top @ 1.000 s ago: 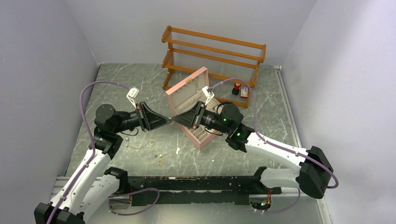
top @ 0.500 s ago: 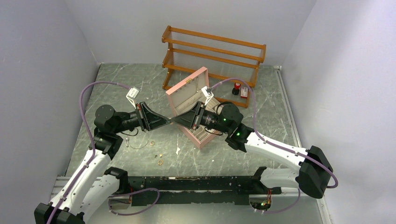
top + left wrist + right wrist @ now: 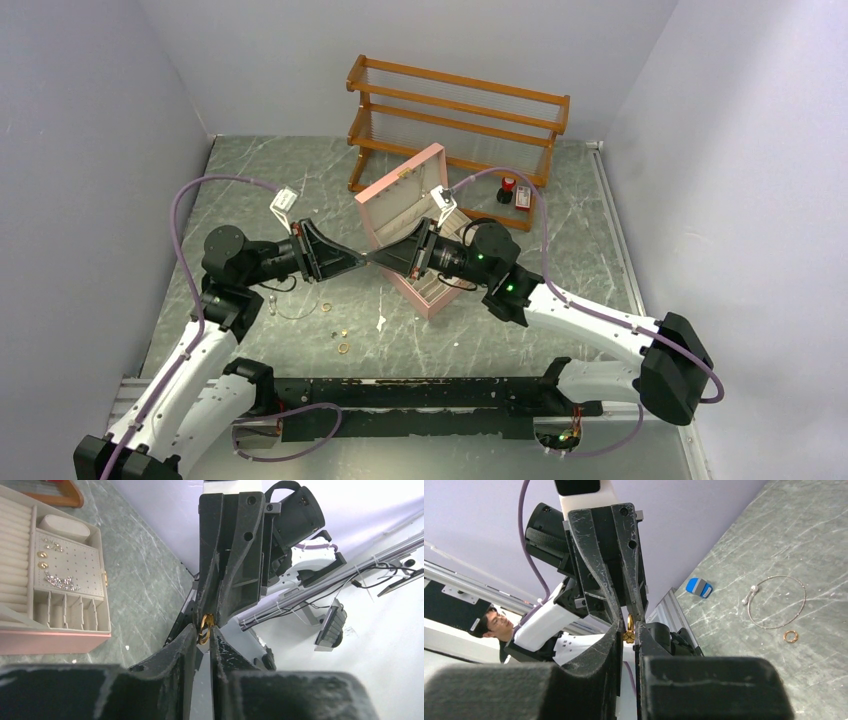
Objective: Organize the mixed jewelry
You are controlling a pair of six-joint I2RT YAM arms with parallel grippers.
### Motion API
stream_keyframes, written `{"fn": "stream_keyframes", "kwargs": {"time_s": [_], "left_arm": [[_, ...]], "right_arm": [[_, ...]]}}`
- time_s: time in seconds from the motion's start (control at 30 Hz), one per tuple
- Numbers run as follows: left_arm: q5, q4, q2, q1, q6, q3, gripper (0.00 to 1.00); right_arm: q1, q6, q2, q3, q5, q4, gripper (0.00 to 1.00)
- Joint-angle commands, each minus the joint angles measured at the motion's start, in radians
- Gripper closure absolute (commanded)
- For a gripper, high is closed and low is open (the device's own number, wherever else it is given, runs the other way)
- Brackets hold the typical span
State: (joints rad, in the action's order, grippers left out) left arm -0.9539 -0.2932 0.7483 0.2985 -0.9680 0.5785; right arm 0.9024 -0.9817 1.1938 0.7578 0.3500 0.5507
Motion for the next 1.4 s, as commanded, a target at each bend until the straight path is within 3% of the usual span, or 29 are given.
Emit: {"fn": "stream_keyframes", "kwargs": {"time_s": [0.0,0.07,0.13,0.27,0.6,0.8,1.37], "left_arm": [[-0.005,-0.007,-0.028,0.003,0.018,-0.009,0.71],[0.02,0.053,-0.035,0.004,0.051,-0.001,0.51],[0.059,0.135,-0.044,0.004,0.105,0.012,0.38],[0.139,0.253,-0.063,0.004,0.184,0.025,0.25],[0.335,0.54,-0.041,0.004,0.474,0.139,0.16],[0.48,0.644,-0.018,0.004,0.608,0.185,0.05],[0.689,0.705,0.053,0.009,0.671,0.17,0.07]], "right_arm": [[-0.002,0.039,-0.012,0.016,-0.031,-0.052,0.94],[-0.004,0.068,-0.018,0.032,-0.051,-0.11,0.94],[-0.01,0.107,-0.025,0.052,-0.071,-0.175,0.94],[-0.047,0.172,-0.045,0.079,-0.098,-0.322,0.94],[-0.223,0.498,0.02,0.203,-0.222,-0.753,0.94],[-0.269,0.69,0.126,0.284,-0.305,-0.829,0.94],[-0.319,1.072,0.431,0.459,-0.415,-0.856,1.0]]}}
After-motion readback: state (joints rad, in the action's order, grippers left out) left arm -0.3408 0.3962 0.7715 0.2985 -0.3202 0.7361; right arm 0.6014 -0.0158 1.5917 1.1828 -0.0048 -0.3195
